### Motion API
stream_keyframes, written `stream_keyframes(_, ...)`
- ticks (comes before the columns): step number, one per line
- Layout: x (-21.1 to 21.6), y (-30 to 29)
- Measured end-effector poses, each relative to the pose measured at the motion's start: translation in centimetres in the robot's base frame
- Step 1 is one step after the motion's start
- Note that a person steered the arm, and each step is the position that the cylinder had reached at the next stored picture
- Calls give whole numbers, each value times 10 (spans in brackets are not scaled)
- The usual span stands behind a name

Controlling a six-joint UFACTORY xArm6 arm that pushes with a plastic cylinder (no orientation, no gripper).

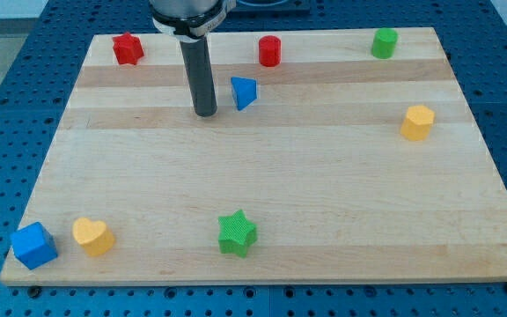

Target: Place the blue triangle to the bottom of the red circle

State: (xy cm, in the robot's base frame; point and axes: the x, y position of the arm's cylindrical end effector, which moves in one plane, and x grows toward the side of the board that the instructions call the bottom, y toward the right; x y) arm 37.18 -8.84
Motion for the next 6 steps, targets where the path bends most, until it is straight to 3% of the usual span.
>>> stream_keyframes(2,-6,40)
stream_keyframes(6,-38,61)
